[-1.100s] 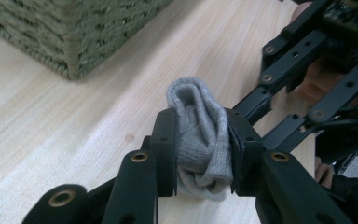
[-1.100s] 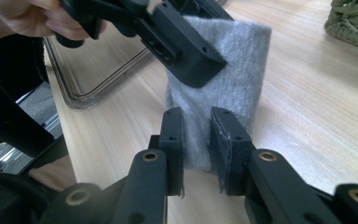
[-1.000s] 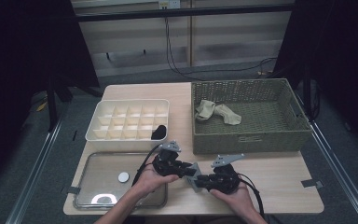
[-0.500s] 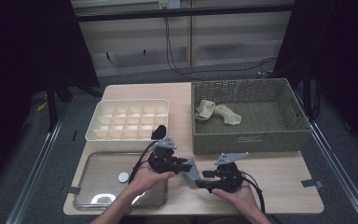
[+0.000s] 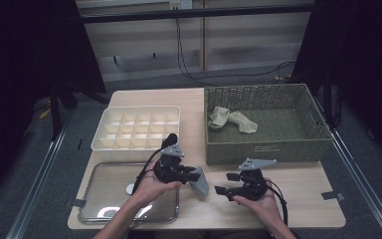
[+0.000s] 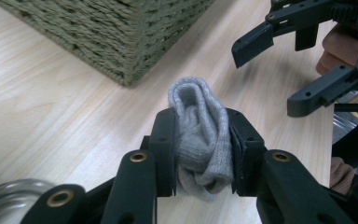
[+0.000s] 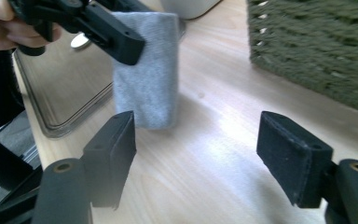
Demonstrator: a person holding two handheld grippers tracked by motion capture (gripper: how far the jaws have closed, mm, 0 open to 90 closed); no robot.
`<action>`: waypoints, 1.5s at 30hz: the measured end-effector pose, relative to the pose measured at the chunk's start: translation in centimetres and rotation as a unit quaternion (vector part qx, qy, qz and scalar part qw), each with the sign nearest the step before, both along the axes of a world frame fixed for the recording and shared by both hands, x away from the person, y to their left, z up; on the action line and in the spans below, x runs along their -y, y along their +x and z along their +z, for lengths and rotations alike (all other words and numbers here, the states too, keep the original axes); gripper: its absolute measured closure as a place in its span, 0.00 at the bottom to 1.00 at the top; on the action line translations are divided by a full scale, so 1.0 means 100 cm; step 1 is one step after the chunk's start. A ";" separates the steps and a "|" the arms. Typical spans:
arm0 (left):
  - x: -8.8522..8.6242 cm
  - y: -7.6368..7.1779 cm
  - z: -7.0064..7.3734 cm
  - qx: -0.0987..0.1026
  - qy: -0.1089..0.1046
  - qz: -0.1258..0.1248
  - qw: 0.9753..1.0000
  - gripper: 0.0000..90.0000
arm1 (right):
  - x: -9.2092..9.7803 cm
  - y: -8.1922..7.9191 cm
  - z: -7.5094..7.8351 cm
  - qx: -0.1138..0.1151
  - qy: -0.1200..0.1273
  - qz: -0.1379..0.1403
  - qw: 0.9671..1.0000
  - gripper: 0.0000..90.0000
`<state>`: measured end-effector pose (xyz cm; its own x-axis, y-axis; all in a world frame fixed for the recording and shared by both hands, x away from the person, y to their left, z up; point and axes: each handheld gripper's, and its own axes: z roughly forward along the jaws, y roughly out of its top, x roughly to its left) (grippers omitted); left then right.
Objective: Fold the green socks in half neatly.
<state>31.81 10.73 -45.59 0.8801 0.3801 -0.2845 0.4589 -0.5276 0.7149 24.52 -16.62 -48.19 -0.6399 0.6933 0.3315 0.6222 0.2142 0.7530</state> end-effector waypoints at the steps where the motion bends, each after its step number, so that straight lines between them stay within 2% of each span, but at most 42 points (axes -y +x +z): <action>1: -0.001 -0.001 0.001 -0.001 -0.002 0.003 1.000 0.75 | 0.001 0.000 0.000 0.002 0.000 -0.001 1.000 0.30; 5: -0.009 -0.001 0.004 -0.001 -0.004 0.006 1.000 0.75 | 0.004 -0.001 0.001 -0.001 0.006 -0.005 1.000 0.28; 9: -0.015 -0.001 0.007 0.004 0.005 0.006 1.000 0.75 | 0.003 -0.002 0.002 0.001 0.004 -0.001 1.000 0.27; 12: -0.020 -0.001 0.009 0.007 0.002 0.007 1.000 0.75 | 0.003 -0.003 0.002 0.002 0.006 -0.001 1.000 0.26; 13: -0.022 -0.001 0.011 0.007 0.010 0.004 1.000 0.75 | 0.003 -0.003 0.003 0.000 0.008 -0.003 1.000 0.26; 14: -0.023 -0.001 0.012 0.008 0.004 0.006 1.000 0.75 | 0.004 -0.003 0.003 -0.001 0.007 -0.003 1.000 0.26; 15: -0.027 0.000 0.014 0.009 0.010 0.006 1.000 0.75 | 0.004 -0.003 0.003 0.000 0.007 -0.003 1.000 0.26; 21: -0.039 0.006 0.022 0.010 0.013 0.018 1.000 0.75 | 0.005 -0.002 0.003 -0.002 0.008 -0.003 1.000 0.25; 35: -0.065 0.021 0.049 0.035 0.024 0.036 0.998 0.75 | 0.009 -0.003 0.004 -0.001 0.010 -0.006 1.000 0.25; 40: -0.074 0.025 0.058 0.047 0.038 0.044 0.997 0.75 | 0.009 -0.003 0.004 -0.001 0.010 -0.007 1.000 0.25; 42: -0.076 0.028 0.060 0.053 0.037 0.048 0.997 0.75 | 0.009 -0.003 0.004 -0.001 0.009 -0.006 1.000 0.25; 43: -0.078 0.029 0.062 0.054 0.044 0.050 0.996 0.75 | 0.009 -0.003 0.004 0.000 0.009 -0.006 1.000 0.25; 45: -0.081 0.032 0.065 0.056 0.040 0.056 0.996 0.75 | 0.009 -0.003 0.004 -0.001 0.009 -0.006 1.000 0.25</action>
